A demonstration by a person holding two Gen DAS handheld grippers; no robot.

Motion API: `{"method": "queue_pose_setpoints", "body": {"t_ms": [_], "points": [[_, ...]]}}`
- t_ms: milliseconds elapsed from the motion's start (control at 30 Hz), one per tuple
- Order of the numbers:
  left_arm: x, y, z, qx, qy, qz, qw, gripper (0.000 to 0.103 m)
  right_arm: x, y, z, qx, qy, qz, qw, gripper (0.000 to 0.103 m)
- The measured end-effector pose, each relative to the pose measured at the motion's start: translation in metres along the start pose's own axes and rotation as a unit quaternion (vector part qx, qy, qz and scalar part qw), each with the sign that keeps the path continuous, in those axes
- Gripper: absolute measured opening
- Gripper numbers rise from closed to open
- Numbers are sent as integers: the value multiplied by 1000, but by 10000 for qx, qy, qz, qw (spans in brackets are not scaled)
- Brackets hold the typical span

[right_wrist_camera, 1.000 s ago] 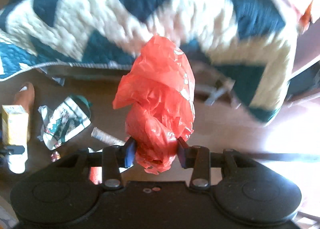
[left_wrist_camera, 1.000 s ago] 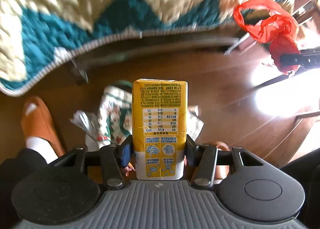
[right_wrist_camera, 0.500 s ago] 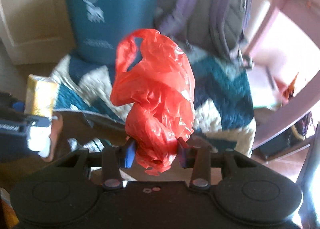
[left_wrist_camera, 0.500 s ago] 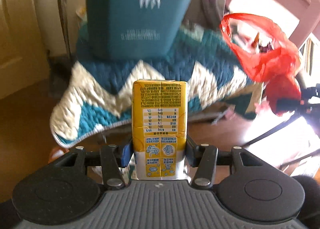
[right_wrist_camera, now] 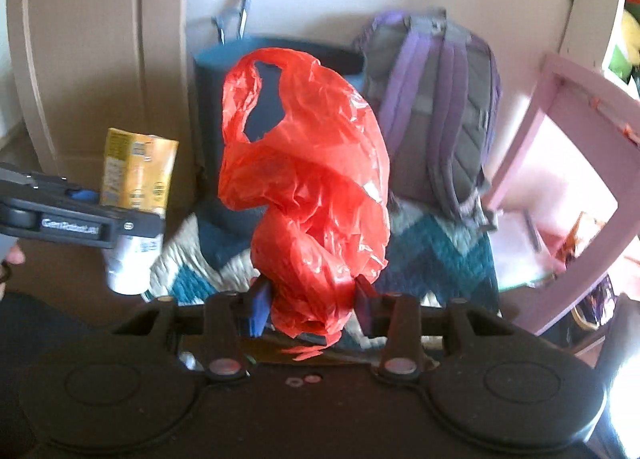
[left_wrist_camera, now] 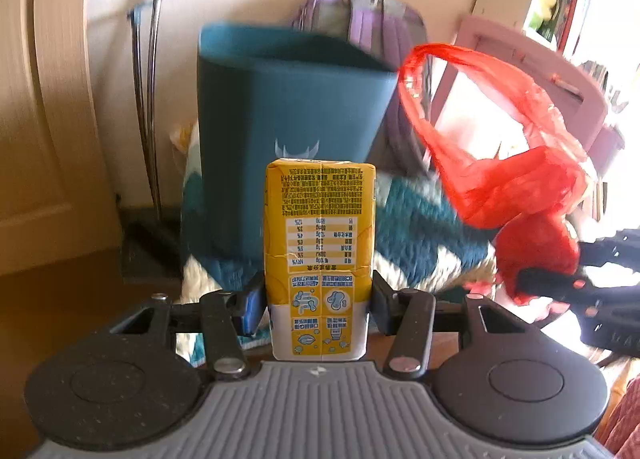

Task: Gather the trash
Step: 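Carry the yellow bottle and red bag up to the teal bin with both tools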

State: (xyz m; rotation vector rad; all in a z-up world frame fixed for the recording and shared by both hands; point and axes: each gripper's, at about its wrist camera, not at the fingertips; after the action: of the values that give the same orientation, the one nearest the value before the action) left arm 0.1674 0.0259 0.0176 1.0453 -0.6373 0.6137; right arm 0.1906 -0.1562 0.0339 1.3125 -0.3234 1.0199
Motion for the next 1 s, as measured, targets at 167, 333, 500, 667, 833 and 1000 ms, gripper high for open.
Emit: {"method": "queue_pose_setpoints", "body": {"t_ms": [167, 333, 500, 667, 833, 1000], "points": [[39, 25, 11, 14, -182, 383, 9991, 51, 35, 19, -7, 73, -27, 452, 9989, 41], [81, 50, 14, 19, -338, 832, 9960, 52, 72, 31, -9, 58, -90, 854, 9963, 41], [119, 64, 20, 91, -528, 1191, 9914, 52, 110, 31, -6, -41, -230, 1172, 9928, 41], [154, 59, 15, 114, -521, 1346, 9895, 52, 142, 16, 1, -105, -443, 1270, 9909, 41], [184, 46, 10, 210, -585, 1407, 9881, 52, 161, -4, -2, -160, -498, 1205, 9913, 42], [200, 21, -1, 293, -596, 1288, 9894, 52, 176, -39, -8, -226, -426, 1073, 9931, 42]]}}
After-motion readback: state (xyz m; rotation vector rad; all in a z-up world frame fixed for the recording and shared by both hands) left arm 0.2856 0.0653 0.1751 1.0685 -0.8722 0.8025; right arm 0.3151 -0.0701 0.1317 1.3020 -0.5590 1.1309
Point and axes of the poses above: each gripper's, at about its wrist camera, not at the fingertips, and y roughly against the way its jaws point, z to its right, x to its top, and after that the axes turned 15 degrees about -x, right-handed
